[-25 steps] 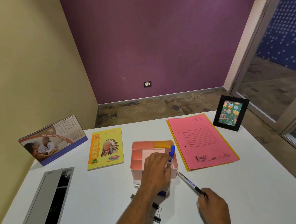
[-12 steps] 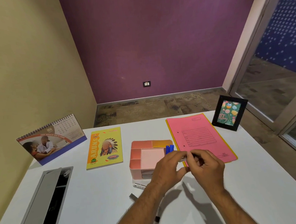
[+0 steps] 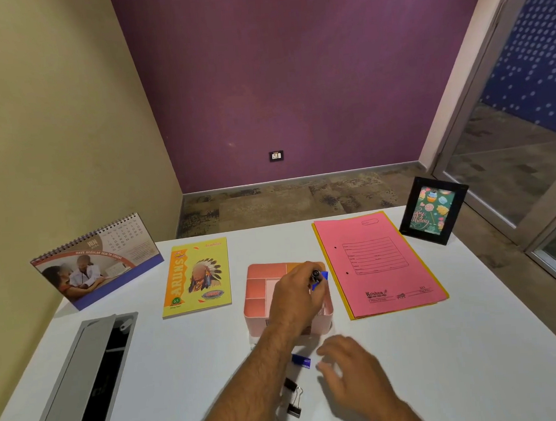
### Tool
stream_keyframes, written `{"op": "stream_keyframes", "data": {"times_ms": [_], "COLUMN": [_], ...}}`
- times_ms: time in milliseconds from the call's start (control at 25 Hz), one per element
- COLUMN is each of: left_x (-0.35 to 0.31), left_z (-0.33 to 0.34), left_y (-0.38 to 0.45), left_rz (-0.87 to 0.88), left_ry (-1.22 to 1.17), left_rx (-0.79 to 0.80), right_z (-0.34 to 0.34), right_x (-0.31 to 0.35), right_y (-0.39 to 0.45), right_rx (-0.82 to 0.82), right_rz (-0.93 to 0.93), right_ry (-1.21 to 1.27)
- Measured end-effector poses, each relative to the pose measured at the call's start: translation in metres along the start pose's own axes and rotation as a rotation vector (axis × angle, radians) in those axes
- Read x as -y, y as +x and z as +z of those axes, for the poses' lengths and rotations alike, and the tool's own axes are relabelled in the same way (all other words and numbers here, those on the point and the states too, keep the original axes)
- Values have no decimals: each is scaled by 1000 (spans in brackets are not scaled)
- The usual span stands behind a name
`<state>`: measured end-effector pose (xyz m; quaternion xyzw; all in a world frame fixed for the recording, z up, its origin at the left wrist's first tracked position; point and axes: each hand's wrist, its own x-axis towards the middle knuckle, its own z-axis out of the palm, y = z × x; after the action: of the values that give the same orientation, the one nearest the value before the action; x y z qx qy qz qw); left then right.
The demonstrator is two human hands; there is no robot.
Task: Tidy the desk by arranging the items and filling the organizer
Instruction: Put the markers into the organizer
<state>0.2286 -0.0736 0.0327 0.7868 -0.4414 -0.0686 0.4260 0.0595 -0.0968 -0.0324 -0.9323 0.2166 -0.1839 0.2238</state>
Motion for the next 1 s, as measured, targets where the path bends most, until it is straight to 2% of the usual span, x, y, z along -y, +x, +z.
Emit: {"op": "stream_keyframes", "data": {"times_ms": [80,200,360,560,720,880,1000], "left_x": [0,2,5,10,18,22,25], "left_z": [1,5,13,20,22,18,8], "left_y": [3,5,6,5,0,-3,-6], "left_rz": [-110,-146,-141,-143,-185,-228,-171], "left_ry": [18,94,241,454,494,456,370], "left_rx": [71,164,294,413,493,513,426], "right_z": [28,67,88,90,65,37,19], "right_x": [-9,-23,-32,-40,-29,-21,-23], "right_y": [-12,-20,-14,-15,-18,-18,-15], "right_rx": [229,430,528,445,449,225,54], "right_rz": [-67,-108,-70,-114,-132,10,30], "right_ry": [-103,-234,-326,-430,-349,-222,-57]}}
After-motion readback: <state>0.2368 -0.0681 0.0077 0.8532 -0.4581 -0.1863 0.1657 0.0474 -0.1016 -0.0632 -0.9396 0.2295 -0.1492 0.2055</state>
